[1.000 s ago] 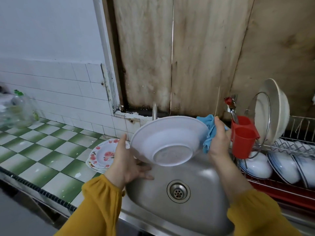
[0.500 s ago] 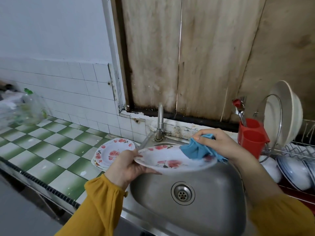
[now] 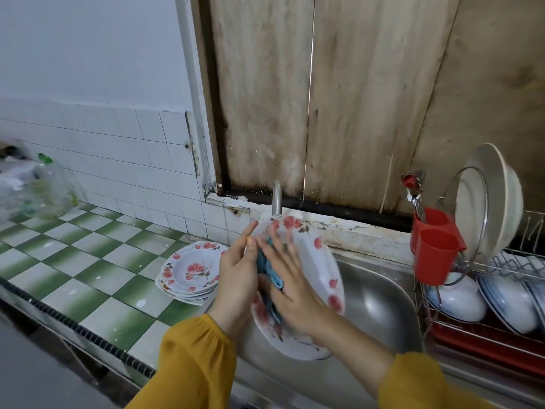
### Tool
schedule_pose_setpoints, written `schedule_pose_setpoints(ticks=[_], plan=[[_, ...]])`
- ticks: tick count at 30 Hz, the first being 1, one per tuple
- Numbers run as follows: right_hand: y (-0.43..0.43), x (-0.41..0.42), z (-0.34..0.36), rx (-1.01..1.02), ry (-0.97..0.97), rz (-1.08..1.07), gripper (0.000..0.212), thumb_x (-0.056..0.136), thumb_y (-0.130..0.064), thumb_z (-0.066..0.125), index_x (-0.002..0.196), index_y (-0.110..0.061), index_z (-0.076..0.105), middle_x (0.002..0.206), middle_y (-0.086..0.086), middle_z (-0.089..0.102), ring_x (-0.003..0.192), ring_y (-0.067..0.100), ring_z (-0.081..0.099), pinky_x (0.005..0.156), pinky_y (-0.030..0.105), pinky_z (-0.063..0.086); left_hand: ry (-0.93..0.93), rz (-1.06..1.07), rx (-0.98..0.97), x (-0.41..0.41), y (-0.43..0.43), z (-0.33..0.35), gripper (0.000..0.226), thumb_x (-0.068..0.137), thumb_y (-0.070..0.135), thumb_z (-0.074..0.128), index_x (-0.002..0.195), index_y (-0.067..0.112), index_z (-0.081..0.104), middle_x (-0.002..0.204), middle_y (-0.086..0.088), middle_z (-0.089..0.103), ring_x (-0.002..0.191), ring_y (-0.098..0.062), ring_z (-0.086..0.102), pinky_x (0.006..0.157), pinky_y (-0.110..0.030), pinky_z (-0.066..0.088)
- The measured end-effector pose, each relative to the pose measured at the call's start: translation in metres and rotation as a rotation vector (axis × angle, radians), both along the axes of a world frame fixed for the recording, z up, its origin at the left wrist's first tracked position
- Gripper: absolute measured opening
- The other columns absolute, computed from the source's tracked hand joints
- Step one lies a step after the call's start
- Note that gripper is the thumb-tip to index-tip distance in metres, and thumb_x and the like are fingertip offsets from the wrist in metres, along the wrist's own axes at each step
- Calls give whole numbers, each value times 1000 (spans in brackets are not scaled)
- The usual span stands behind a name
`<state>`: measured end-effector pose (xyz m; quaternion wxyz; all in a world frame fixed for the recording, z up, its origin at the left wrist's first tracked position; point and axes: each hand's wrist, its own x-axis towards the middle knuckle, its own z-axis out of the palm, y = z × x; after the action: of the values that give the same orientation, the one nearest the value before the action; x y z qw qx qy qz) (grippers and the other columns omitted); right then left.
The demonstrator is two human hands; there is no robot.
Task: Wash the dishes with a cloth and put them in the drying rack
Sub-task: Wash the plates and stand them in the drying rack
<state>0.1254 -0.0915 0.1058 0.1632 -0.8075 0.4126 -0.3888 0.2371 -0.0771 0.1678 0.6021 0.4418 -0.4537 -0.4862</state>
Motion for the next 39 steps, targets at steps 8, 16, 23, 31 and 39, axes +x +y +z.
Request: schedule_pose_setpoints(ticks=[8, 16, 23, 31, 39], plan=[[-12, 29, 18, -49, -623, -268, 62, 99, -52, 32, 148, -47, -5, 162, -10, -14, 148, 10, -16, 122, 31, -4, 60, -86, -53, -8, 13, -6, 30, 99, 20, 44, 122, 27, 62, 122, 0, 69, 118, -16, 62, 101, -30, 49], [-23, -21, -29, -113, 344, -358, 57, 98, -61, 13, 142, -57, -22, 155, -13, -34, 141, 15, -37, 118, 59, -2, 387, 16, 65, 37, 10, -16, 33, 103, 17, 40, 129, 20, 60, 117, -9, 70, 107, -27, 67, 92, -40, 55], [3, 38, 9, -23, -284, -93, 63, 97, -62, 23, 145, -56, -16, 161, -12, -20, 148, 13, -21, 120, 32, -8, 148, 68, -78, 13, 22, -21, 33, 102, 6, 39, 126, 13, 60, 110, -14, 70, 100, -16, 70, 76, -14, 53], [-23, -25, -42, -205, 430, -243, 55, 99, -61, 9, 149, -50, -12, 161, -12, -20, 148, 22, -21, 117, 58, 3, 263, 167, -83, 47, 26, -22, 31, 102, 11, 42, 128, 6, 58, 115, -3, 72, 90, -10, 72, 71, -21, 57], [23, 40, -30, -136, 37, 221, 61, 102, -45, 27, 154, -37, -4, 164, -8, -10, 151, 23, -9, 122, 41, -5, 206, 143, -158, 36, 29, -19, 31, 99, 8, 45, 125, 12, 60, 107, 14, 73, 107, -12, 67, 88, -24, 55]])
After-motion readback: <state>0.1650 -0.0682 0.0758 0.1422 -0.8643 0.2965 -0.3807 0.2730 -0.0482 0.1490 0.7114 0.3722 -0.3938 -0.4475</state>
